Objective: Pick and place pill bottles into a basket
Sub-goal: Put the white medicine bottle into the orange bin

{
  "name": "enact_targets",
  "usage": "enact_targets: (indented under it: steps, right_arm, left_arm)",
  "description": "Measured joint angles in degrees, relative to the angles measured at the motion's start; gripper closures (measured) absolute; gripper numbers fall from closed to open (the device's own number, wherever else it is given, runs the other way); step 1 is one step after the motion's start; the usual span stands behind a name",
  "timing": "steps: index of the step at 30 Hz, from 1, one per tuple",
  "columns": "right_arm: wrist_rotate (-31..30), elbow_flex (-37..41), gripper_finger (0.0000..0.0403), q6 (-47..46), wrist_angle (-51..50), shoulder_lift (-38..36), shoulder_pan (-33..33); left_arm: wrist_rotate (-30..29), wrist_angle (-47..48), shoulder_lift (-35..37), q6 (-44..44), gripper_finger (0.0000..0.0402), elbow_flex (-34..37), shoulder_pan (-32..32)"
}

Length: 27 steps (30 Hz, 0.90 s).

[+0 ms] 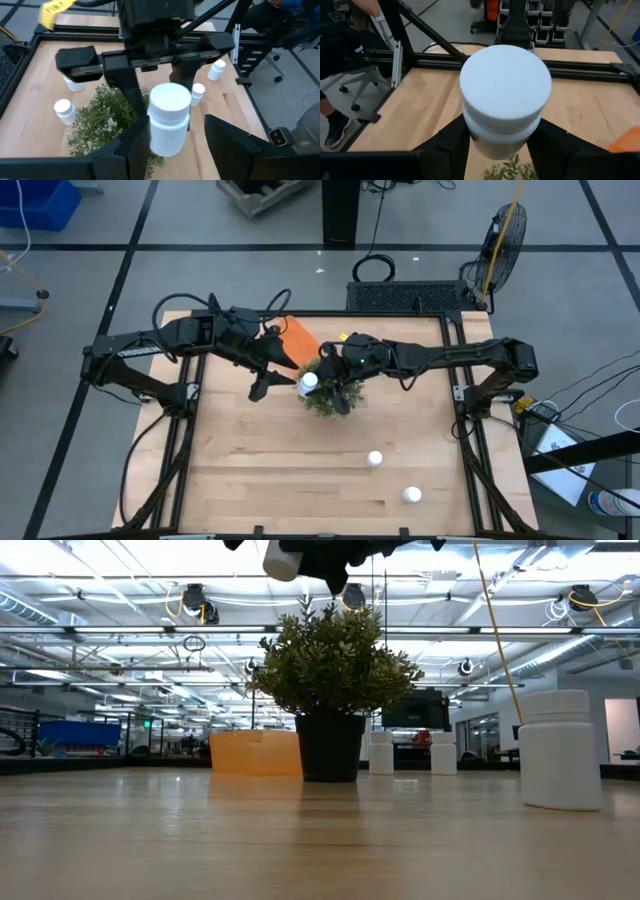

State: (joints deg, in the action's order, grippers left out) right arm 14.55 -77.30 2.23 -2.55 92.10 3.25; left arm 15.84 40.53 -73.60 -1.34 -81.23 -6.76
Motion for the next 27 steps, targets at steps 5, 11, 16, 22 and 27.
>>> enact_targets:
  steps: [5,11,16,22,27]
  right_arm:
    - [0.71,0.0,0.0244,0.05,1.23,-0.07,0.01]
    - [0.69,0.0,0.0245,-0.03,0.81,-0.03,0.01]
    - [0.68,0.0,0.0243,0.06,0.5,-0.03,0.01]
    - [0.63,0.0,0.0246,0.14,-0.27,-0.03,0.01]
    - [0.58,-0.02,0.0243,0.17,-0.42,-0.03,0.01]
  left_arm:
    - [-1.09,0.73,-0.92,-1.05,0.0211,0.0,-0.4]
    - [-0.72,1.72,-2.7,-1.39,0.0211,-2.38,-0.21]
    - [-0.84,6.98,-6.75,-4.47,0.0211,-9.38,-0.22]
    - [-0.32,14.34,-11.78,-5.69,0.0211,-15.47,-0.22]
    - [1.1,14.27,-12.31,-5.91,0.0211,-17.65,-0.22]
